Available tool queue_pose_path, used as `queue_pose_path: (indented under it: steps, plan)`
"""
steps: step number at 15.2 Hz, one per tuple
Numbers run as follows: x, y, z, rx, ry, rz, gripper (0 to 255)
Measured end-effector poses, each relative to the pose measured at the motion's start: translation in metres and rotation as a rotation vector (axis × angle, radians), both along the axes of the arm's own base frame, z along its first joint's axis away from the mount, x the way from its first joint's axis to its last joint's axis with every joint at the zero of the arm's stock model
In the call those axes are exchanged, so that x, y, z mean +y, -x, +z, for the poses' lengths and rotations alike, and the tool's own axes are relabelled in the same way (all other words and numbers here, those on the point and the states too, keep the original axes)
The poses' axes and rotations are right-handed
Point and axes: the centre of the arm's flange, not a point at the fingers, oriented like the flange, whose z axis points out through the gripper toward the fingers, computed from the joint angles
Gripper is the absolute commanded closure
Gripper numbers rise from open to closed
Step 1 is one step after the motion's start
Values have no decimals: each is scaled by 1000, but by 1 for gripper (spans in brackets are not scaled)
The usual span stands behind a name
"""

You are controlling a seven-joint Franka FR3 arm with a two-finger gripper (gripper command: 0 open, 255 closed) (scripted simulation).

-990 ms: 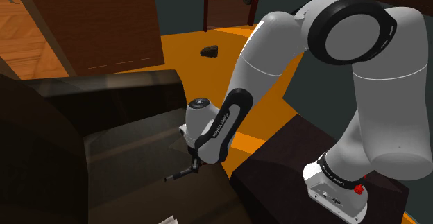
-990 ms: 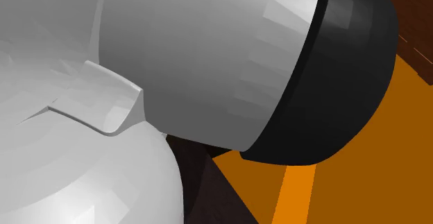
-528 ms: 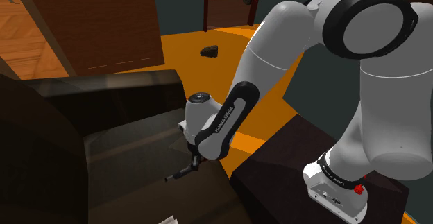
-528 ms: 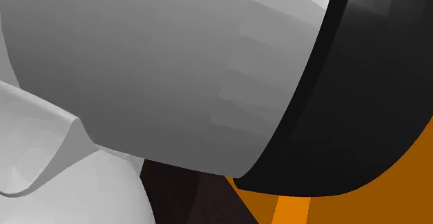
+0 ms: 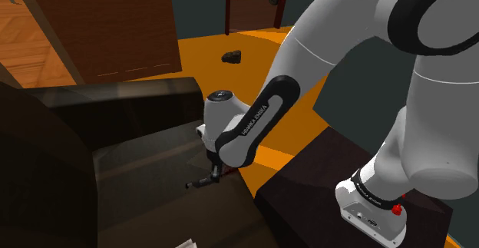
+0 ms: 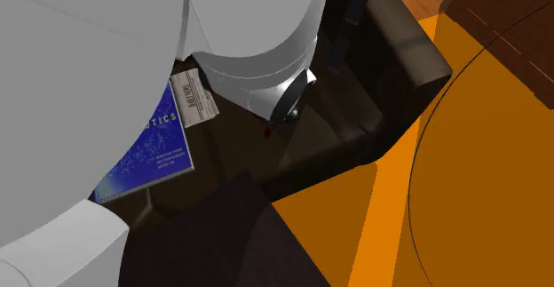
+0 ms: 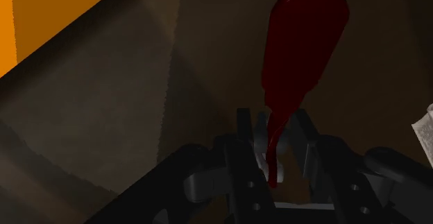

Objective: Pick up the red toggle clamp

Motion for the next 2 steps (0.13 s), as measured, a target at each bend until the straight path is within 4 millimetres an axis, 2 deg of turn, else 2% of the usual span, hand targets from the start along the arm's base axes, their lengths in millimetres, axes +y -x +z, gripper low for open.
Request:
queue_pose_path:
  steps: [2]
  plan:
    - [0,1,7,0,0,0,255]
